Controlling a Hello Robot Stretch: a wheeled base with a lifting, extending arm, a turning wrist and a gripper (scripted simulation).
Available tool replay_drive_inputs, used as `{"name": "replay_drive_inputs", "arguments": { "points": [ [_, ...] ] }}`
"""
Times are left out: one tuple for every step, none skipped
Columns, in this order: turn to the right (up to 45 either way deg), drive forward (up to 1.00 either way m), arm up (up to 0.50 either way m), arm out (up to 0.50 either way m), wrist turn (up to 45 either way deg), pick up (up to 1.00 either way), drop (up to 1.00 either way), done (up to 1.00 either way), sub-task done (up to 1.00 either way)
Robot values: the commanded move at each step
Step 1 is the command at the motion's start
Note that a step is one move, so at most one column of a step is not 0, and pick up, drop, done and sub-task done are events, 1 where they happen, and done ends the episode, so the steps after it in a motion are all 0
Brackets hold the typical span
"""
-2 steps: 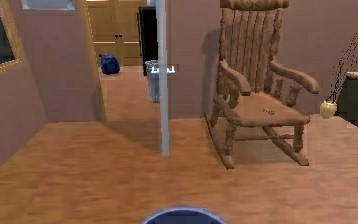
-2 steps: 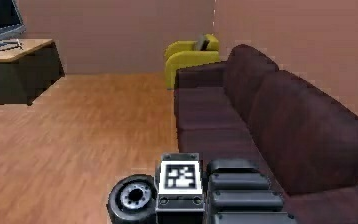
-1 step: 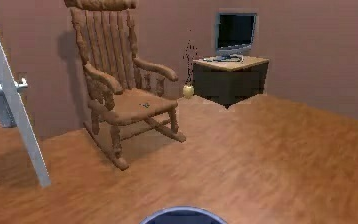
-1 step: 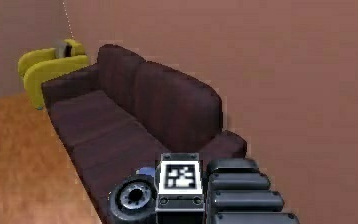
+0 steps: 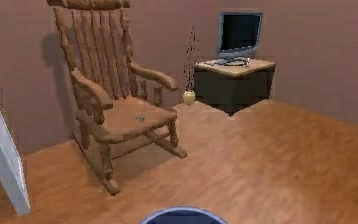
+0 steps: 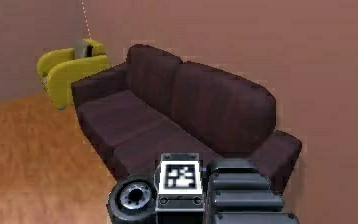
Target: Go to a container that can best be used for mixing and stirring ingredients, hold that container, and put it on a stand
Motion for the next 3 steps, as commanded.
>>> {"name": "replay_drive_inputs", "arguments": {
  "points": [
    [27.0,0.00,0.00,0.00,0.0,0.00,0.00,0.00,0.00],
    [0.0,1.00,0.00,0.00,0.0,0.00,0.00,0.00,0.00],
    [0.0,1.00,0.00,0.00,0.0,0.00,0.00,0.00,0.00]
  ]
}}
